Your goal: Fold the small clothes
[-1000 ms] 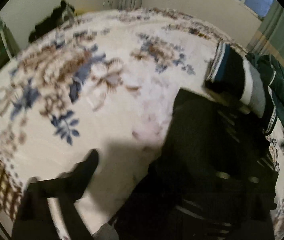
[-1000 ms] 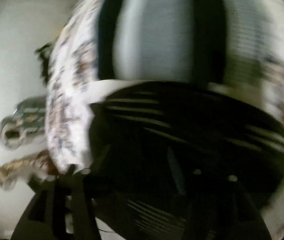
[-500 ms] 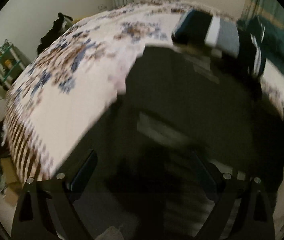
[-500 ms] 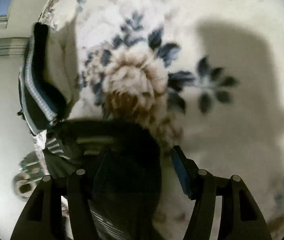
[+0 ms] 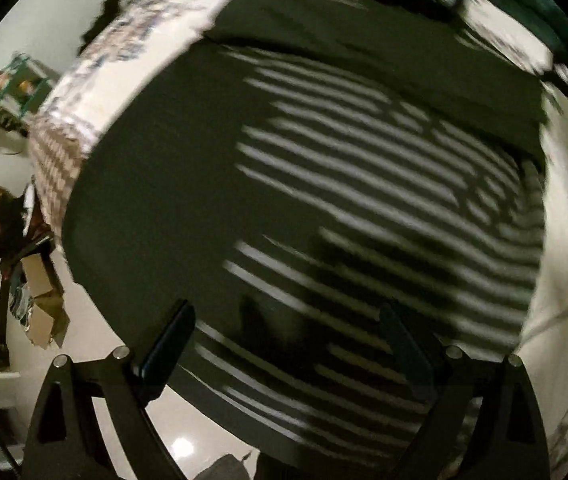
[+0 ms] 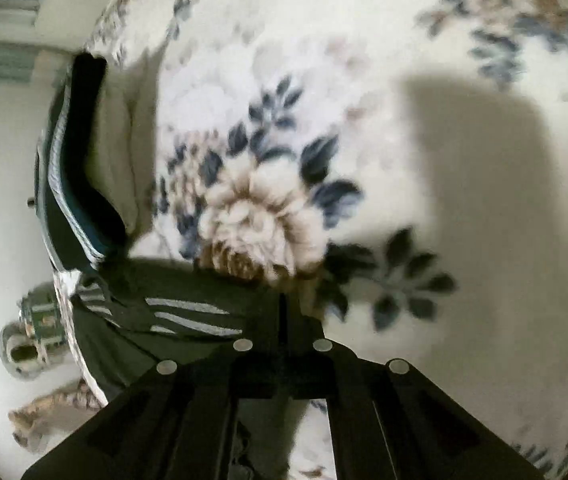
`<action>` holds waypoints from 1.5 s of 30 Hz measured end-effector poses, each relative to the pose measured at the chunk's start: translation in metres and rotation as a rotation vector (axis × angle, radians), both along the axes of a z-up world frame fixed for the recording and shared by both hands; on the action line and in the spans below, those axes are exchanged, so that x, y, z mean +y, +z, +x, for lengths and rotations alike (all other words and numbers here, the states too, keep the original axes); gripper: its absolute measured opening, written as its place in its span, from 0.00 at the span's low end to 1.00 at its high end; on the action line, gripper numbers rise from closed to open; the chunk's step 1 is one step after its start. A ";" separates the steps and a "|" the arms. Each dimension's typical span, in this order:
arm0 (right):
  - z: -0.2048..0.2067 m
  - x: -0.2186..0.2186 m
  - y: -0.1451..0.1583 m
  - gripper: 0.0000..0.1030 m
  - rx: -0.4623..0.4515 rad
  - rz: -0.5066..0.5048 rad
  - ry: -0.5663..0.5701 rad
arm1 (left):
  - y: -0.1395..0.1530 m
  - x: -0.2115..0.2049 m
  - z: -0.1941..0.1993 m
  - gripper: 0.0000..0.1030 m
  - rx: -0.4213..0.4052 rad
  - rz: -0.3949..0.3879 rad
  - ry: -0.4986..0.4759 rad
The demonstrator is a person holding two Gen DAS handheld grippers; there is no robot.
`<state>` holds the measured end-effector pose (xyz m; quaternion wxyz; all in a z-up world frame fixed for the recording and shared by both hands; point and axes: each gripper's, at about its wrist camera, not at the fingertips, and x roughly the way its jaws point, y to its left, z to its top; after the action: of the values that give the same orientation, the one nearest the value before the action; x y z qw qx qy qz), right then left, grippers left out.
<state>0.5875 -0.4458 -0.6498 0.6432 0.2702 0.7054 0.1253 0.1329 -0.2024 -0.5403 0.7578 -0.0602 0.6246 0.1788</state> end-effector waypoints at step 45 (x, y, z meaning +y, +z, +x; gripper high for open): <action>0.013 0.340 0.175 0.07 -0.174 -0.131 0.306 | 0.100 0.181 -0.043 0.04 -0.213 -0.377 -0.016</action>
<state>0.6008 -0.1060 -0.4743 0.6915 0.1054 0.6866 0.1984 0.0895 -0.0210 -0.4399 0.7961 -0.2146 0.5640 0.0455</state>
